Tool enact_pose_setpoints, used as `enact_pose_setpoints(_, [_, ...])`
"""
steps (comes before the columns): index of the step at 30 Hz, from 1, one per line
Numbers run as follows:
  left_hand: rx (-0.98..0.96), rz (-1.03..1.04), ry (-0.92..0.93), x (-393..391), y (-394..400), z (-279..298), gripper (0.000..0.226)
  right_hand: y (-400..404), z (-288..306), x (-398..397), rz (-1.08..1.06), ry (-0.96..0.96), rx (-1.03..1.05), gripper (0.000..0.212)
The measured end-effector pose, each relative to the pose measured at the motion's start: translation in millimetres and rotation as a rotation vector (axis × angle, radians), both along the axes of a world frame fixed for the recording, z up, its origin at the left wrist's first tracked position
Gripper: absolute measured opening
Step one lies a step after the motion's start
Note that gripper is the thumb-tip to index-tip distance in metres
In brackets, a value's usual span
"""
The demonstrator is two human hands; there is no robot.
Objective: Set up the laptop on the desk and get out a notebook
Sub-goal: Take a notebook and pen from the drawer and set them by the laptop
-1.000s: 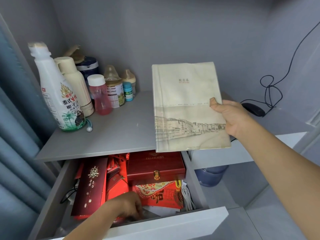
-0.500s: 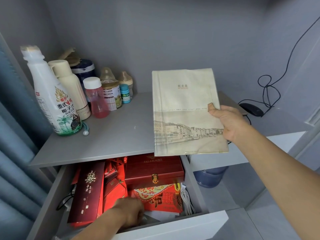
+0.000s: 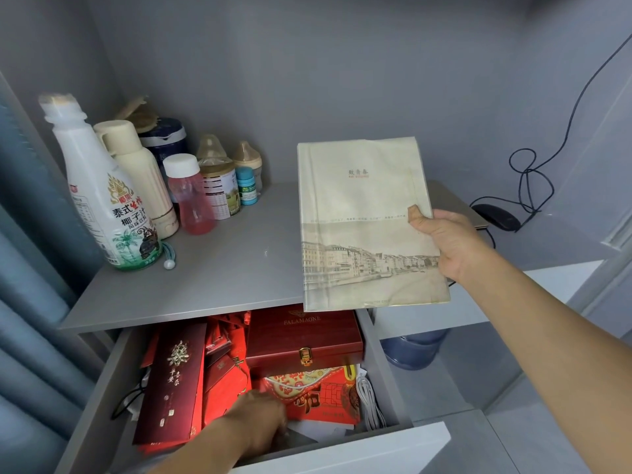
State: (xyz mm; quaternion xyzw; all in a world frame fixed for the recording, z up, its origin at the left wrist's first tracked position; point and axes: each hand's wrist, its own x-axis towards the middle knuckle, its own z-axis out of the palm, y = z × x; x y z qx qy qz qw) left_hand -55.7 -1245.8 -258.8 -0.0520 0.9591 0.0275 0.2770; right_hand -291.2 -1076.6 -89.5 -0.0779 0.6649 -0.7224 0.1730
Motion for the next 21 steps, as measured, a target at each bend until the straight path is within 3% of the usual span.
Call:
enact_pose_setpoints(5, [-0.114, -0.038, -0.088, 3, 3, 4, 0.029, -1, 0, -1, 0.011, -0.001, 0.002, 0.004])
enact_pose_setpoints(12, [0.092, 0.218, -0.173, 9, 0, 12, 0.028, -3, 1, -2, 0.021, -0.011, 0.012, 0.006])
enact_pose_setpoints(21, [0.131, 0.285, -0.206, 22, -19, 15, 0.032, -7, 3, -4, 0.037, -0.010, -0.001, 0.004])
